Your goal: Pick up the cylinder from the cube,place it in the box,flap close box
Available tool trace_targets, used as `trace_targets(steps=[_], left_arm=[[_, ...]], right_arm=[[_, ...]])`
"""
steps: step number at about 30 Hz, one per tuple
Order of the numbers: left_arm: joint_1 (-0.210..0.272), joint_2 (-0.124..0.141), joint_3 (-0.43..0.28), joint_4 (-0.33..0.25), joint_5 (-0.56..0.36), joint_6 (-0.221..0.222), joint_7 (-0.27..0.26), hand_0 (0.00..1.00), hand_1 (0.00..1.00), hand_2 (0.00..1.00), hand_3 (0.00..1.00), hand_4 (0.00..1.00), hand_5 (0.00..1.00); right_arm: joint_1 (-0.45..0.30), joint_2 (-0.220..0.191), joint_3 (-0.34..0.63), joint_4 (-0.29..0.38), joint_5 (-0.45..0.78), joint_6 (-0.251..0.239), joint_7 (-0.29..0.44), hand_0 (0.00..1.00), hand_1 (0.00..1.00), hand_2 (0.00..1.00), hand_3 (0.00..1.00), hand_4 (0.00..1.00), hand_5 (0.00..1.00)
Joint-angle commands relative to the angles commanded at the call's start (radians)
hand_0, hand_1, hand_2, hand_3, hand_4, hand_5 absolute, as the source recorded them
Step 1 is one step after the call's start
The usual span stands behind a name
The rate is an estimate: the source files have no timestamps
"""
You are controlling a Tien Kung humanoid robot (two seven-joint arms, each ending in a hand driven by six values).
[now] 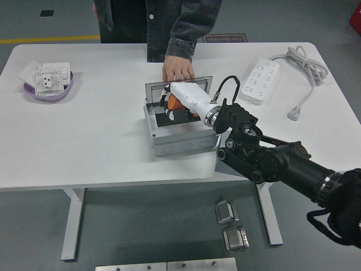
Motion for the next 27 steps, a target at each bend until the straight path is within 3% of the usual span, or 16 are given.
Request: trace_targets(steps=[5, 6, 11, 12, 17, 18, 20, 27], left_arm=[[-0.003, 0.0, 0.005, 0.0, -0.004, 0.0, -0.001, 0.626, 0.562, 0.548, 0.597, 0.515, 0.046], [-0.004, -0.001, 0.008, 0.0, -0.006, 0.0, -0.001, 0.626, 0.562, 0.548, 0.597, 0.514, 0.047], [-0.007, -0.002, 0.015, 0.0, -0.012, 0.0, -0.002, 0.626, 0.562, 0.548, 0.597, 0.514, 0.047], [-0.007, -0.002, 0.015, 0.0, -0.012, 0.0, -0.002, 0.626, 0.562, 0.547, 0.597, 0.511, 0.049], [-0.006, -0.003, 0.005, 0.0, -0.001, -0.001, -0.001, 0.626, 0.562, 0.547, 0.597, 0.511, 0.049], [-0.006, -0.003, 0.003, 0.0, 0.002, -0.002, -0.001, 0.626, 0.56, 0.546, 0.594, 0.504, 0.051], [-0.005, -0.004, 0.0, 0.0, 0.004, -0.002, 0.0, 0.626, 0.56, 0.546, 0.594, 0.504, 0.051], [0.007, -0.012, -0.022, 0.0, 0.022, -0.003, 0.001, 0.625, 0.559, 0.544, 0.593, 0.497, 0.052]], right_arm=[[-0.001, 0.007, -0.008, 0.0, -0.036, 0.006, -0.008, 0.438, 0.242, 0.402, 0.379, 0.002, 0.002], [-0.001, 0.009, -0.009, -0.001, -0.041, 0.007, -0.008, 0.603, 0.577, 0.67, 0.848, 0.655, 0.119], [-0.003, 0.012, -0.015, 0.0, -0.061, 0.004, -0.002, 0.603, 0.577, 0.67, 0.848, 0.655, 0.119], [-0.004, 0.012, -0.016, 0.001, -0.064, 0.002, 0.0, 0.66, 0.614, 0.703, 0.945, 0.852, 0.252], [-0.008, 0.009, -0.017, 0.002, -0.072, -0.003, 0.005, 0.66, 0.614, 0.703, 0.945, 0.852, 0.252], [-0.009, 0.008, -0.017, 0.003, -0.071, -0.003, 0.006, 0.673, 0.614, 0.695, 0.963, 0.912, 0.316], [-0.012, 0.004, -0.015, 0.007, -0.064, -0.006, 0.007, 0.673, 0.614, 0.695, 0.963, 0.912, 0.316], [-0.031, -0.071, -0.013, 0.12, 0.068, -0.013, -0.003, 0.681, 0.6, 0.676, 0.963, 0.942, 0.348]])
